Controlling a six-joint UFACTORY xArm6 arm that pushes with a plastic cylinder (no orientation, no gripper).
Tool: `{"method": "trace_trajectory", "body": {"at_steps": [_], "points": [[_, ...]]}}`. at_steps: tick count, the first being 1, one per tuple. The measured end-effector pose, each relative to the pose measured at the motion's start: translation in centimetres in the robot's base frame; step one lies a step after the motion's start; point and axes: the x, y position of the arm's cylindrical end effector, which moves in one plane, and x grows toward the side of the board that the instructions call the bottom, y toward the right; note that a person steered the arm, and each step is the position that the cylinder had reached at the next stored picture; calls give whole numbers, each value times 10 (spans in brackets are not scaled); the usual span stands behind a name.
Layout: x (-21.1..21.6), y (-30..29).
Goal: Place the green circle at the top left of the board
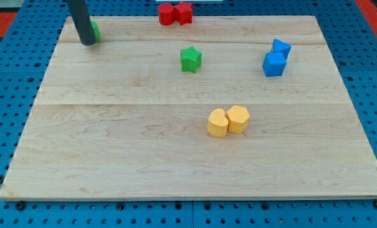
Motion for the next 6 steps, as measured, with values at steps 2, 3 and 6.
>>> {"method": "trace_trajectory", "body": {"at_steps": [2, 3, 6], "points": [[4, 27], [4, 27], [-13, 42]]}}
